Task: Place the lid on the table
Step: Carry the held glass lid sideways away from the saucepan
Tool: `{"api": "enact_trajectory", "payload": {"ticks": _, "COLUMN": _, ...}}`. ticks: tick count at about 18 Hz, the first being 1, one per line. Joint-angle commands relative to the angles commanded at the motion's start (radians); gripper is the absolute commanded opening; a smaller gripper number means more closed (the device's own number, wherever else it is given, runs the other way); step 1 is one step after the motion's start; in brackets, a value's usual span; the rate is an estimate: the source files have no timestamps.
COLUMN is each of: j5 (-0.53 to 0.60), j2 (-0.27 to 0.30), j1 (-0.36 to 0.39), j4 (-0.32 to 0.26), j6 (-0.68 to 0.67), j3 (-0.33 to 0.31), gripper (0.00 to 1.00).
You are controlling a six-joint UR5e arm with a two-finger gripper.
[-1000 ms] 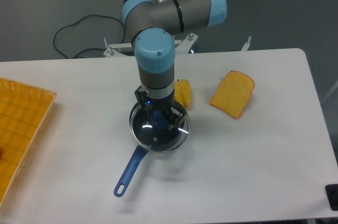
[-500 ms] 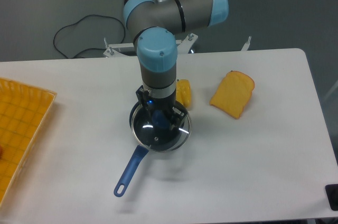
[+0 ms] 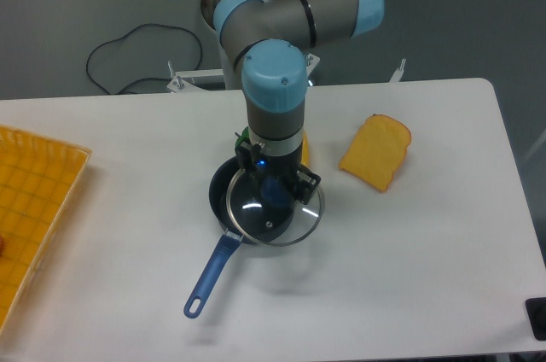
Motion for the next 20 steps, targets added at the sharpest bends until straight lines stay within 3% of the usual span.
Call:
{"api": "enact_trajectory", "payload": {"ticks": 17, "j5": 0.018, "j2": -0.126, "j1": 0.109, "j4": 0.116, "j6": 0.038, "j3": 0.043, "gripper": 0.41}}
{"api": "enact_trajectory", "payload": {"ticks": 20, "j5": 0.063, "j2": -0.164, "j1": 0.112, "j4": 0.133, "j6": 0.038, "j3": 0.043, "gripper": 0.41}}
